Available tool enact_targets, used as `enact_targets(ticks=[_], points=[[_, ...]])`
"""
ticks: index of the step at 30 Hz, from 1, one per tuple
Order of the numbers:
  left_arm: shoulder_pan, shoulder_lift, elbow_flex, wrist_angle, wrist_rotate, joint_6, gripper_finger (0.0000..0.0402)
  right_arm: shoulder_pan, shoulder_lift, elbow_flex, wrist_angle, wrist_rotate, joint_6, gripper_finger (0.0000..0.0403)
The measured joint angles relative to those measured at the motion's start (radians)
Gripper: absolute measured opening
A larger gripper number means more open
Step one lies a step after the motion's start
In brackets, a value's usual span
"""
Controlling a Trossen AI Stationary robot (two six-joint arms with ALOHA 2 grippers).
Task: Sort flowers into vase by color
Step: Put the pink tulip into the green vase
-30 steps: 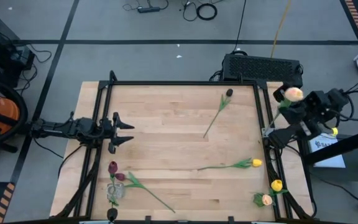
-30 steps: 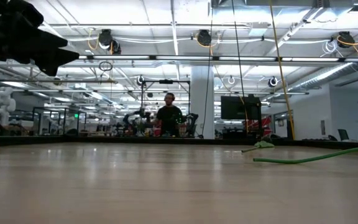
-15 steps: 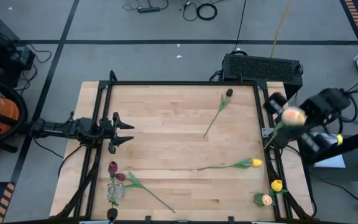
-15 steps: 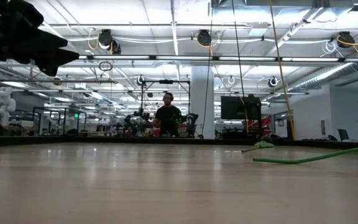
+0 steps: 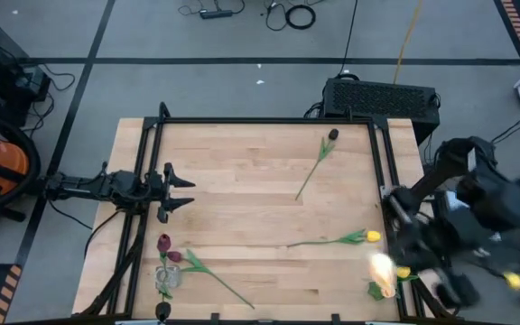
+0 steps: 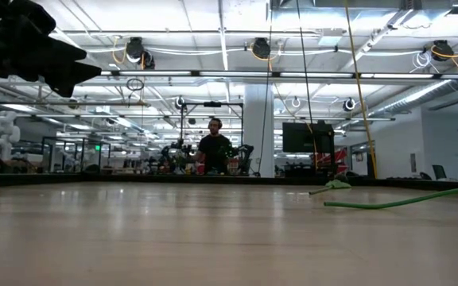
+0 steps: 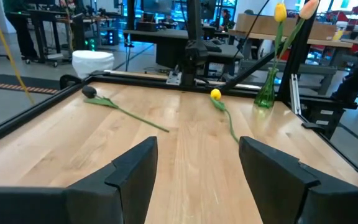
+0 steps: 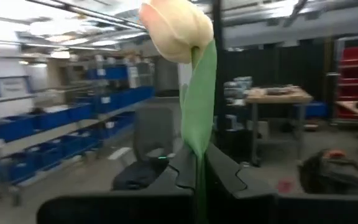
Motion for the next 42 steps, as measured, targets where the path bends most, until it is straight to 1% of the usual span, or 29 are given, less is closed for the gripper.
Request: enact_targets(ticks=[2, 4, 6, 7, 9, 11, 13, 15, 18, 20, 22, 25, 31, 35, 37, 40, 42], points=[[0.0, 0.0, 0.0, 0.0, 0.0, 0.0, 0.0232, 0.078, 0.015, 0.021, -0.008, 0.045, 0.001, 0.0], [0.0, 0.0, 0.0, 0.0, 0.0, 0.0, 0.0232, 0.157, 0.02, 0.015, -0.019, 0.139, -0.013, 0.0], [0.0, 0.0, 0.0, 0.0, 0.0, 0.0, 0.0232, 0.221, 0.018, -0.021, -0.027, 0.256, -0.006, 0.0], [0.0, 0.0, 0.0, 0.0, 0.0, 0.0, 0.0232, 0.25, 0.013, -0.048, -0.028, 0.292, 0.005, 0.0], [0.0, 0.0, 0.0, 0.0, 0.0, 0.0, 0.0232, 0.295, -0.008, -0.127, 0.009, 0.319, 0.035, 0.0], [0.0, 0.0, 0.0, 0.0, 0.0, 0.0, 0.0232, 0.326, -0.027, -0.235, 0.123, 0.328, 0.04, 0.0], [0.0, 0.0, 0.0, 0.0, 0.0, 0.0, 0.0232, 0.34, -0.042, -0.37, 0.251, 0.328, 0.037, 0.0], [0.0, 0.0, 0.001, 0.0, 0.0, 0.0, 0.0232, 0.337, -0.05, -0.516, 0.434, 0.322, 0.023, 0.0], [0.0, 0.0, 0.001, 0.0, 0.0, 0.0, 0.0232, 0.326, -0.054, -0.706, 0.765, 0.327, -0.033, 0.0], [0.0, 0.0, 0.001, 0.0, 0.0, 0.0, 0.0232, 0.332, -0.05, -0.808, 0.945, 0.326, -0.083, 0.0], [0.0, 0.0, 0.001, 0.0, 0.0, 0.0, 0.0232, 0.349, -0.038, -0.882, 1.073, 0.322, -0.132, 0.0], [0.0, 0.0, 0.001, 0.0, 0.0, 0.0, 0.0232, 0.37, -0.037, -0.937, 1.184, 0.323, -0.201, 0.0], [0.0, 0.0, 0.001, 0.0, 0.0, 0.0, 0.0232, 0.416, -0.039, -0.948, 1.194, 0.33, -0.336, 0.0], [0.0, 0.0, 0.001, 0.0, 0.0, 0.0, 0.0232, 0.476, -0.04, -0.957, 1.226, 0.39, -0.425, 0.0], [0.0, 0.0, 0.001, 0.0, 0.0, 0.0, 0.0232, 0.506, -0.049, -0.997, 1.336, 0.398, -0.483, 0.0], [0.0, 0.0, 0.001, 0.0, 0.0, 0.0, 0.0232, 0.54, -0.067, -1.096, 1.621, 0.352, -0.594, 0.0], [0.0, 0.0, 0.001, 0.0, 0.0, 0.0, 0.0232, 0.555, -0.068, -1.166, 1.781, 0.336, -0.652, 0.0]])
